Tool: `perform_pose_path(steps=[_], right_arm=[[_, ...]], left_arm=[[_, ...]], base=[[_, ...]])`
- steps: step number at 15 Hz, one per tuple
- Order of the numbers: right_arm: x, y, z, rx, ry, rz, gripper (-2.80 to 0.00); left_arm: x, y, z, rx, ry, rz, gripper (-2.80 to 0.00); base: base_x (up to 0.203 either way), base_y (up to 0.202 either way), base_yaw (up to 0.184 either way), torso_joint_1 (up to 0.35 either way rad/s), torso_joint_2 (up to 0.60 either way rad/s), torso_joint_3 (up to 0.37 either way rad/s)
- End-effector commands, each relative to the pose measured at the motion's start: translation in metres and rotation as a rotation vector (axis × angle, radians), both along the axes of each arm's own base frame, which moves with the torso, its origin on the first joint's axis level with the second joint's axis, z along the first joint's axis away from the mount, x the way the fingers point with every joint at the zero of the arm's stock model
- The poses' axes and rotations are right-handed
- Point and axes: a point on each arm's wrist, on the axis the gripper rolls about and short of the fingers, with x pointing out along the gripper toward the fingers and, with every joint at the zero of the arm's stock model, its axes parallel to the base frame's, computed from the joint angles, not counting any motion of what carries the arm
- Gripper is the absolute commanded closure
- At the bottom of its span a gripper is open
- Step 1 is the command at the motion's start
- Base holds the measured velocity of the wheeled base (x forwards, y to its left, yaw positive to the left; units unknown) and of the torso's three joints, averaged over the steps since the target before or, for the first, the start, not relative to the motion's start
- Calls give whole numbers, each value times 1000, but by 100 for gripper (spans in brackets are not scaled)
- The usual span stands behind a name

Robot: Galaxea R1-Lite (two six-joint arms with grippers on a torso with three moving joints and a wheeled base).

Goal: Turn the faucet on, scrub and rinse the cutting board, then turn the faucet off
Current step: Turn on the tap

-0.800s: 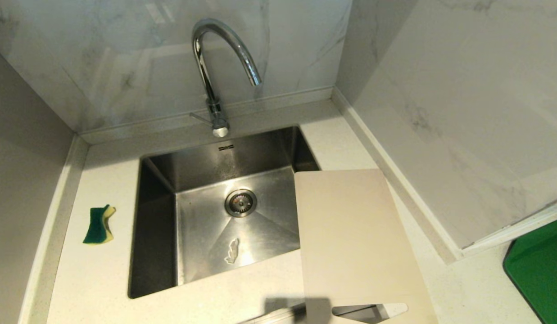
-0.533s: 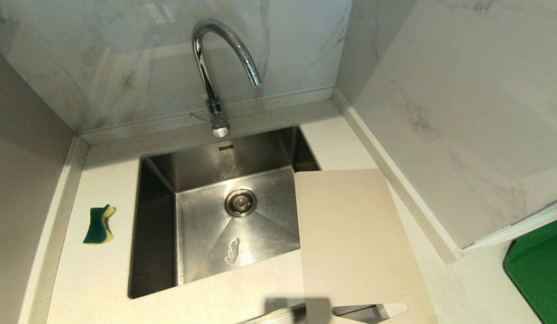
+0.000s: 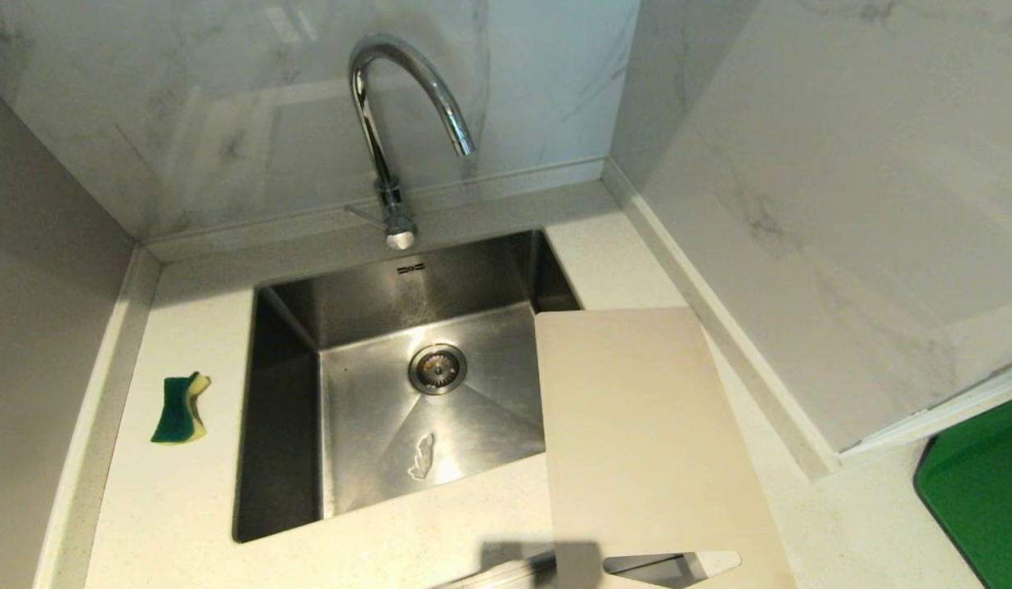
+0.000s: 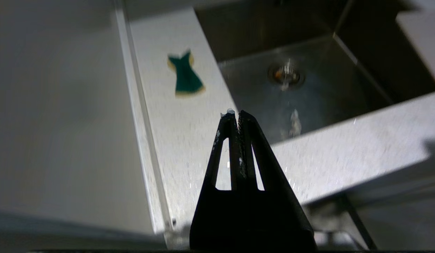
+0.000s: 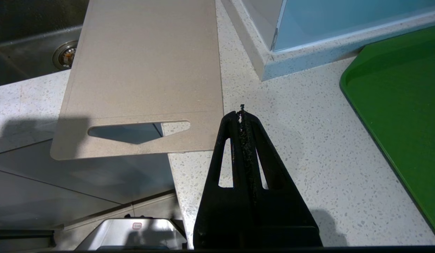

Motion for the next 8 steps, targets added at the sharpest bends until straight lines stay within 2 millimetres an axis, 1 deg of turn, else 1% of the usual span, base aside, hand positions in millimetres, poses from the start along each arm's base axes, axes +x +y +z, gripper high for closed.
perform_pose_path(steps=[1,2,4,6,8], right_arm=[[0,0,0,0,1,1,0],[0,0,0,0,0,0,0],[0,0,0,0,0,1,0],[0,0,0,-1,1,1,0],[0,0,0,-1,1,0,0]], left_arm=[[3,0,60,-3,-27,-1,0],[7,0,87,-4,-46,-2,0],[24,0,138,-4,-59,-1,0],[49,0,179,-6,-62,2,0],[78,0,209,-3,-52,5,0]], base=[[0,0,0,0,0,0],[0,0,0,0,0,0],[0,0,0,0,0,0],[0,0,0,0,0,0],[0,0,0,0,0,0]])
